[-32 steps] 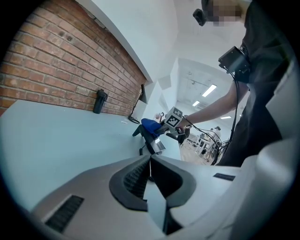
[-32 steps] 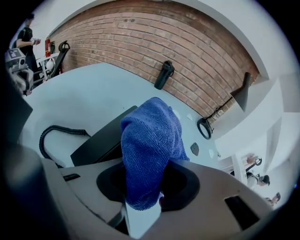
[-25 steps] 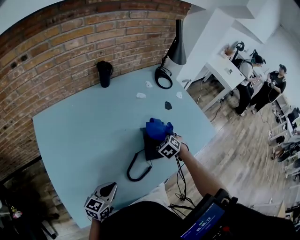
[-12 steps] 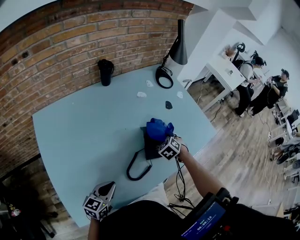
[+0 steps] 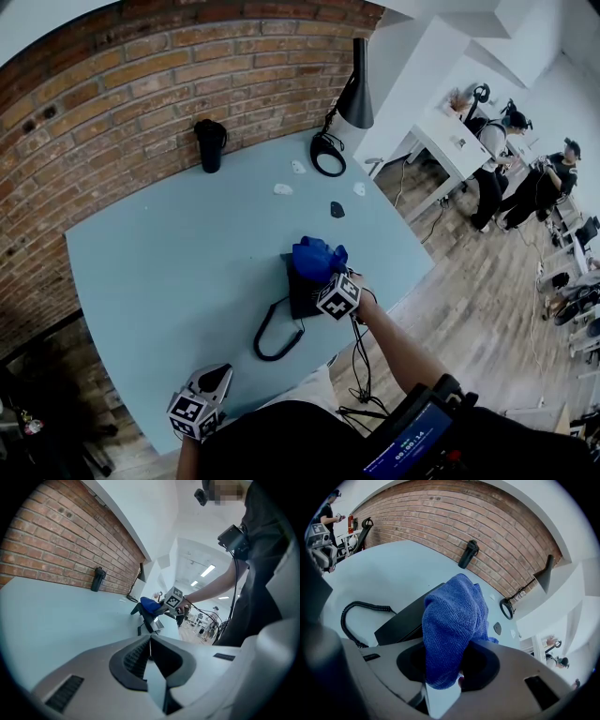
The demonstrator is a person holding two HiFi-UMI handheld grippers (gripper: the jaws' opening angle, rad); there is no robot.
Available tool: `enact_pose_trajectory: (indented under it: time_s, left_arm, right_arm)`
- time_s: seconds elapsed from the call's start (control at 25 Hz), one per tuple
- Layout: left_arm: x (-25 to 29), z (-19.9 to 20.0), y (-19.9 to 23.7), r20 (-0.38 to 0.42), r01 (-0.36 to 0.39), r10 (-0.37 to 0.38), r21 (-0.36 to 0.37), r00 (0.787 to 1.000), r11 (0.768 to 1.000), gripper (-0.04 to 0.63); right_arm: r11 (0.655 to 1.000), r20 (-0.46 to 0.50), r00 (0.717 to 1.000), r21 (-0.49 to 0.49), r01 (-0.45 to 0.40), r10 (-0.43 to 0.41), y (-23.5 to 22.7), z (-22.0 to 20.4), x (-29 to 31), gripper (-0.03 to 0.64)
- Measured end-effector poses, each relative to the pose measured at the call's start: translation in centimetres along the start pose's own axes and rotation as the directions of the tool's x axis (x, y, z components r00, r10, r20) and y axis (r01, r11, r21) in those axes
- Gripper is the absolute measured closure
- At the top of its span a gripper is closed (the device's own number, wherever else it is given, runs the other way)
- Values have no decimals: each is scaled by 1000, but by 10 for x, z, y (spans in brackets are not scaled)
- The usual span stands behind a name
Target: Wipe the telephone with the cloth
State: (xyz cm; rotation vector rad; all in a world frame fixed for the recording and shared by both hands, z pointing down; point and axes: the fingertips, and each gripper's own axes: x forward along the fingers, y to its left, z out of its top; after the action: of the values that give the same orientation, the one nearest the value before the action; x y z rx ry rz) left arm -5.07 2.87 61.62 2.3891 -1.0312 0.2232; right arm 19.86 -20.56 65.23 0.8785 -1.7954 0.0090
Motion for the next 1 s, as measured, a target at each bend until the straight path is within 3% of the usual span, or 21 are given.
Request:
enact_pose_trajectory:
  time_s: [1.0]
  left_arm:
    - [1,-3,1,-7,4,-4,-6,1000,1000,575]
  right_arm:
    - [1000,1,1000,-6,2,-2,1,-1,0,471]
